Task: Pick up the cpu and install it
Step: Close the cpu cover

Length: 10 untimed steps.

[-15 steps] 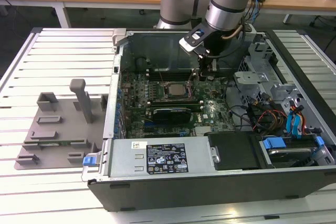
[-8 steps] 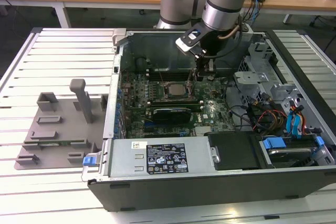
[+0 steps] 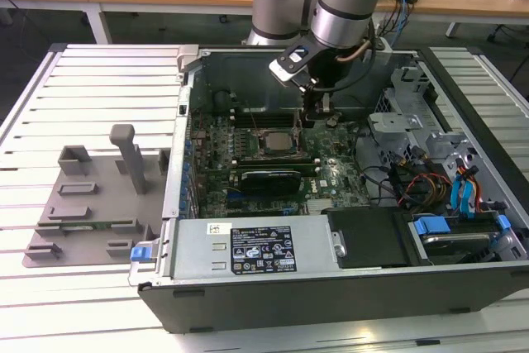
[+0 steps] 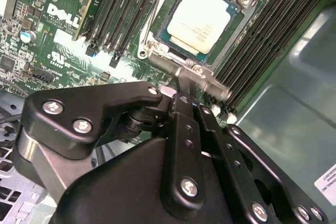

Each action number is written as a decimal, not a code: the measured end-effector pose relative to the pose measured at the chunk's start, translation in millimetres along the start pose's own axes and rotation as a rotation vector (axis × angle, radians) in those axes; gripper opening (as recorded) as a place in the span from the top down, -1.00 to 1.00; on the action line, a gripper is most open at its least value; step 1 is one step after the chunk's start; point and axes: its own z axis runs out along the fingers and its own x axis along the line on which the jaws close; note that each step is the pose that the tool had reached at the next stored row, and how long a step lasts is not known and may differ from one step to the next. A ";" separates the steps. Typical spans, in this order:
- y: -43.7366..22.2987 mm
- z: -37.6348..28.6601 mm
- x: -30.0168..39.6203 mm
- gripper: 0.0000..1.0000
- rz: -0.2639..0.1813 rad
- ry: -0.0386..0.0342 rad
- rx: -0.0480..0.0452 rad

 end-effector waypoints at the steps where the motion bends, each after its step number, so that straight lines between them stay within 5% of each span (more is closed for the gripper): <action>1: -1.2 0.1 0.0 0.79 0.000 -0.0001 0.0000; 10: -14.1 2.3 0.1 0.79 0.000 -0.0001 0.0000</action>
